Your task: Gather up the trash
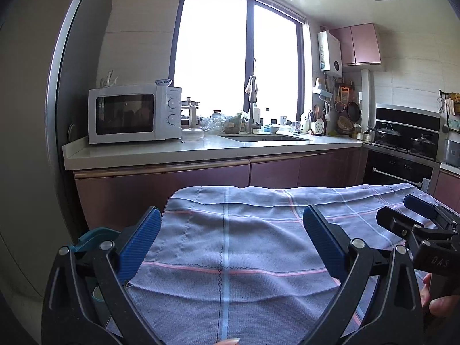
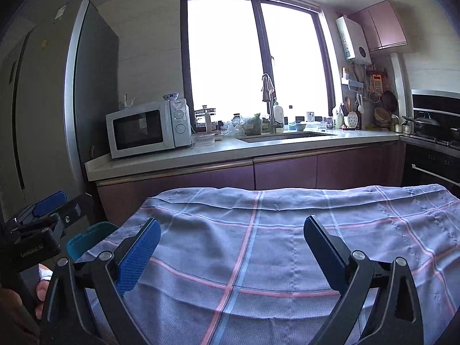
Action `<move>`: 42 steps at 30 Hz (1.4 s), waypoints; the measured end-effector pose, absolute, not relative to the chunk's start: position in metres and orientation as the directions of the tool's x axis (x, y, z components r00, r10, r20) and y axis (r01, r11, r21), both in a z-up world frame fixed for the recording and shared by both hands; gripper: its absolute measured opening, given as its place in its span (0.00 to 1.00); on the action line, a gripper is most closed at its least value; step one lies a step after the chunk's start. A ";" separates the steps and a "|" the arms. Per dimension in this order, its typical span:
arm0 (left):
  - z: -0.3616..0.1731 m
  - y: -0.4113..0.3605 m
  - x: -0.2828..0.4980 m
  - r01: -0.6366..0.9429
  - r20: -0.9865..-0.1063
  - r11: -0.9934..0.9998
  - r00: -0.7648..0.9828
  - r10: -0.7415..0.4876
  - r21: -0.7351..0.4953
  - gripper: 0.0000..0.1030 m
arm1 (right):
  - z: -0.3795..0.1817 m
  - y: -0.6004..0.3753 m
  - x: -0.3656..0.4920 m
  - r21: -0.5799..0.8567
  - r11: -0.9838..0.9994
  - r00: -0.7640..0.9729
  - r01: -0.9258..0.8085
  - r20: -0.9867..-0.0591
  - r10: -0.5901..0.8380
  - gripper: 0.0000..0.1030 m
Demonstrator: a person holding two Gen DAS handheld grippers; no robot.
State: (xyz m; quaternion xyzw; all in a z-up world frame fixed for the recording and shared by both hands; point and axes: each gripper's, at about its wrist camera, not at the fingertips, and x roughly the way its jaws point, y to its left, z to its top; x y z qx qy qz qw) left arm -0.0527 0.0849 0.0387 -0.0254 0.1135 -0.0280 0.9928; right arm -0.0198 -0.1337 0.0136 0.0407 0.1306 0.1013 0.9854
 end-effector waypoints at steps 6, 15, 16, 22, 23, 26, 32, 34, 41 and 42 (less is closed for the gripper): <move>0.038 0.086 -0.052 0.047 -0.224 0.997 0.973 -0.059 -0.056 0.94 | 0.016 -0.136 -0.023 0.103 0.979 0.952 -0.177 -0.233 0.196 0.94; 0.038 0.086 -0.056 0.035 -0.213 0.998 0.976 -0.044 -0.048 0.94 | 0.018 -0.139 -0.025 0.107 0.980 0.957 -0.166 -0.222 0.186 0.94; 0.038 0.086 -0.057 0.034 -0.209 0.998 0.977 -0.043 -0.045 0.94 | 0.018 -0.139 -0.025 0.106 0.980 0.957 -0.166 -0.223 0.186 0.94; 0.039 0.086 -0.059 0.037 -0.206 0.998 0.977 -0.045 -0.046 0.94 | 0.018 -0.140 -0.026 0.109 0.981 0.957 -0.163 -0.223 0.184 0.94; 0.039 0.086 -0.059 0.036 -0.206 0.998 0.977 -0.046 -0.048 0.94 | 0.018 -0.140 -0.026 0.107 0.981 0.958 -0.162 -0.223 0.183 0.94; 0.039 0.086 -0.059 0.036 -0.204 0.998 0.978 -0.045 -0.048 0.95 | 0.018 -0.141 -0.027 0.110 0.981 0.959 -0.161 -0.219 0.182 0.94; 0.039 0.086 -0.057 0.038 -0.206 0.998 0.977 -0.047 -0.048 0.94 | 0.020 -0.141 -0.026 0.111 0.980 0.959 -0.162 -0.216 0.183 0.94; 0.038 0.086 -0.057 0.037 -0.204 0.998 0.978 -0.046 -0.048 0.95 | 0.020 -0.141 -0.026 0.112 0.980 0.959 -0.163 -0.215 0.184 0.94; 0.038 0.085 -0.057 0.037 -0.202 0.998 0.978 -0.045 -0.046 0.95 | 0.020 -0.143 -0.026 0.122 0.978 0.958 -0.168 -0.216 0.191 0.94; 0.038 0.085 -0.057 0.037 -0.203 0.998 0.978 -0.046 -0.046 0.95 | 0.020 -0.143 -0.026 0.121 0.978 0.958 -0.168 -0.215 0.191 0.94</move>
